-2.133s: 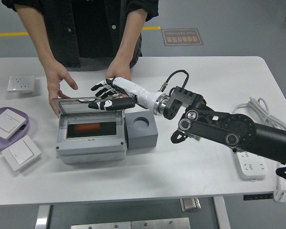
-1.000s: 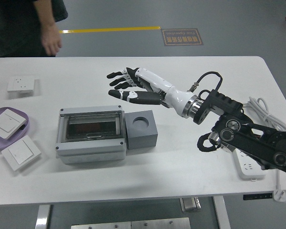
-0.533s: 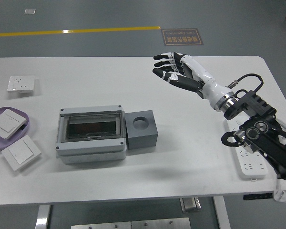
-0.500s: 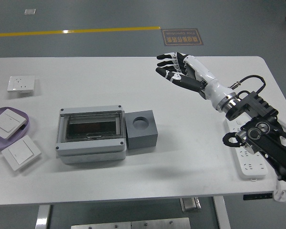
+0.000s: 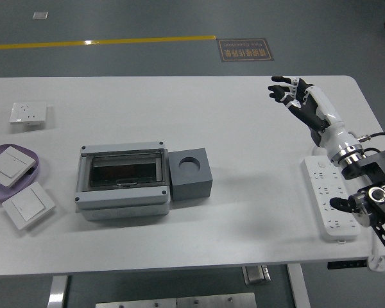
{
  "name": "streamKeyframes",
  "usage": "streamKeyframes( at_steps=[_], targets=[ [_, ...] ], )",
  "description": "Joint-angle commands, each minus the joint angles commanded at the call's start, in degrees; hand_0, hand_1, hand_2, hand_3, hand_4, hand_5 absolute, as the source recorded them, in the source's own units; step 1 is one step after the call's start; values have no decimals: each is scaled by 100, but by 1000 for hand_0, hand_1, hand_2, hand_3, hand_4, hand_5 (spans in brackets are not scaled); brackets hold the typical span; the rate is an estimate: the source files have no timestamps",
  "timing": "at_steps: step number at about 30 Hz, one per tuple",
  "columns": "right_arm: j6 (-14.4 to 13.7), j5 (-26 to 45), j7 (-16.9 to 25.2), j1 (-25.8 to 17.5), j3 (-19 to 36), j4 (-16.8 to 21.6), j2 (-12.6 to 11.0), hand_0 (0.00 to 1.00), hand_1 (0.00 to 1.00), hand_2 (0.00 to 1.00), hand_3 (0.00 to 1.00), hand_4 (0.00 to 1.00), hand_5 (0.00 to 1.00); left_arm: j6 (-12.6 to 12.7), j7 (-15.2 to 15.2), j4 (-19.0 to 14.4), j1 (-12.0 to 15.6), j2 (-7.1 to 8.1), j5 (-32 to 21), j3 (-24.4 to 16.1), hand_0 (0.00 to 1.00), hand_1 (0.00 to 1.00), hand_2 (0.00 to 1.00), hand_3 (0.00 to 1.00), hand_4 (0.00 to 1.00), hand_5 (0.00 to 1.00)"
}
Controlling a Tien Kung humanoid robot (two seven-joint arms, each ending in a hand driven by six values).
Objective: Pick up the cylinder from the cube,place it in the box,flap close box
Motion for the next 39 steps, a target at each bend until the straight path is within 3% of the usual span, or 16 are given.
streamKeyframes(
  at_steps=[9,19,25,39],
  targets=[
    [-64,275,138,-168,128,-71,44,781,706,709,721,855,641,-20,-32,41,-38,37,-93,-31,656,673,606,675,687,375],
    [116,599,46,-182,134,254,-29,762,686,695,695,852,655,-36,-16,69,-140,-5,-187,49,656,673,605,674,690,370],
    [171,584,10,-214,145,461,-48,762,690,696,694,854,663,-45,7,80,-176,-52,-219,71,656,673,604,674,690,367],
    [161,499,-23,-267,215,460,0,762,687,698,694,858,671,-71,34,119,-247,-94,-235,-38,657,673,603,672,690,353]
  ],
)
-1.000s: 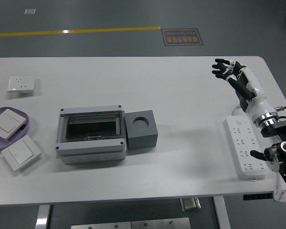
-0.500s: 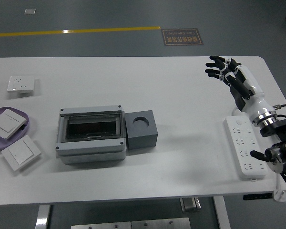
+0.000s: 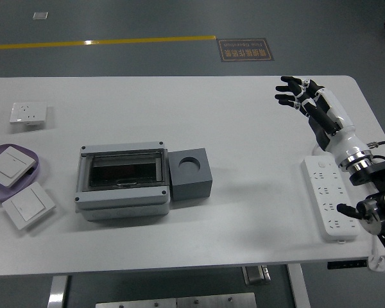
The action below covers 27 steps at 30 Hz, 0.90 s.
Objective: Pick up the cylinder from the cube,place it in the box,flap close box
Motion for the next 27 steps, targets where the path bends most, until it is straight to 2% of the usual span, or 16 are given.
streamKeyframes(
  at_steps=[9,12,17,21,22,27],
  targets=[
    [6,-16,0,25,1,-42,6,766,688,696,693,862,683,33,34,3,-10,-69,-5,-19,657,673,602,672,689,341],
    [69,-201,-118,38,36,-59,1,766,688,696,693,862,683,36,37,7,-19,-69,16,-57,657,673,602,672,689,341],
    [201,-856,-528,132,107,-4,-4,767,688,698,693,864,687,40,43,5,-28,-72,56,-101,657,673,601,671,690,333],
    [276,-1605,-940,290,187,78,57,767,688,698,693,864,687,43,43,4,-36,-74,59,-93,657,673,601,671,690,333],
    [301,-1830,-1039,330,204,71,74,805,732,738,726,866,687,41,42,5,-45,-71,65,-98,657,673,601,671,689,330],
    [359,-2879,-1409,461,242,32,71,805,732,738,726,866,687,37,35,11,-81,-68,55,-80,657,673,601,671,689,330]
  ],
)
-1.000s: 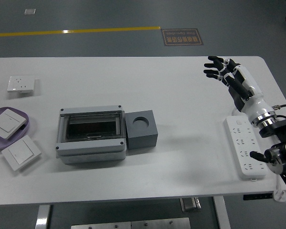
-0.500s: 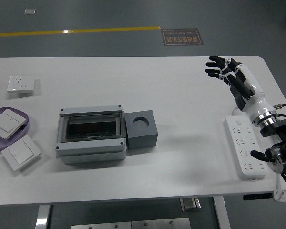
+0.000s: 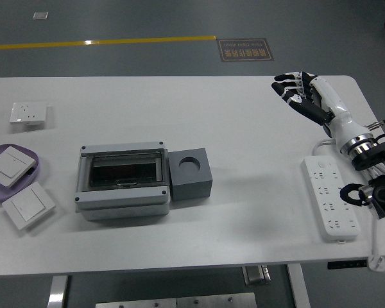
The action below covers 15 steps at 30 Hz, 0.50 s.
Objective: Pick up the cylinder from the cube,place it in the box,flap close box
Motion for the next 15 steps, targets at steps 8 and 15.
streamKeyframes(
  at_steps=[8,15],
  targets=[
    [76,-1750,-650,129,-45,-41,-17,889,792,779,769,872,671,9,1,8,-7,-20,-110,128,657,673,601,670,688,328],
    [112,-3079,-1028,196,-169,-32,-81,906,795,777,765,874,671,7,-2,8,-27,-22,-76,99,657,673,600,671,687,327]
  ],
)
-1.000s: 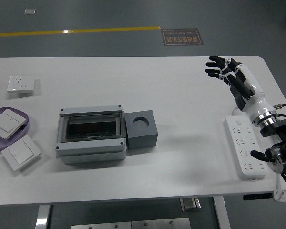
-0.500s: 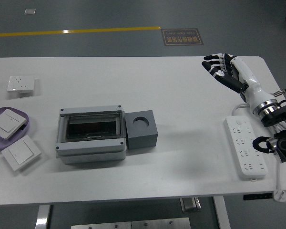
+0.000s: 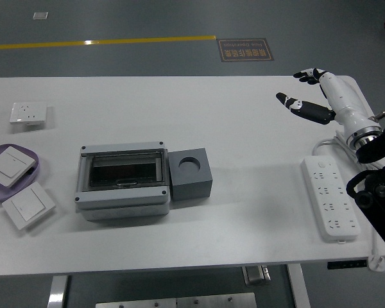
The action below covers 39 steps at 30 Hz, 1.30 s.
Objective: Pick up the cylinder from the cube,place it in the box,flap close box
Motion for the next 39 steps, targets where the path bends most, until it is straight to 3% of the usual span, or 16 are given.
streamKeyframes(
  at_steps=[4,10,15,16,19,30,39],
  targets=[
    [-48,-508,45,39,-72,-51,-68,892,782,762,754,896,655,3,4,-4,-1,-8,18,-12,657,673,600,669,687,327],
    [-319,-414,343,10,-96,-155,-76,876,769,751,744,922,641,2,0,-6,-2,-6,37,-32,657,673,600,670,688,324],
    [-387,-534,392,13,-71,-130,-52,876,769,751,744,922,641,-2,-8,-10,-3,3,57,-28,657,673,600,670,688,324],
    [-402,-509,408,13,-62,-118,-50,848,740,727,718,977,812,-4,-13,-10,-3,7,55,-25,657,673,600,670,688,324],
    [-465,-303,498,-2,-14,-81,-53,848,740,727,718,977,812,-6,-28,-11,-4,20,41,2,657,673,600,670,688,324],
    [-283,1364,1381,-162,205,-453,-75,827,725,711,699,916,744,5,-74,-45,35,126,-55,197,658,673,600,670,688,323],
    [-155,2723,2119,-167,238,-1037,88,832,730,724,701,942,769,-52,-85,-102,-37,274,343,-110,658,673,600,669,688,322]
  ],
)
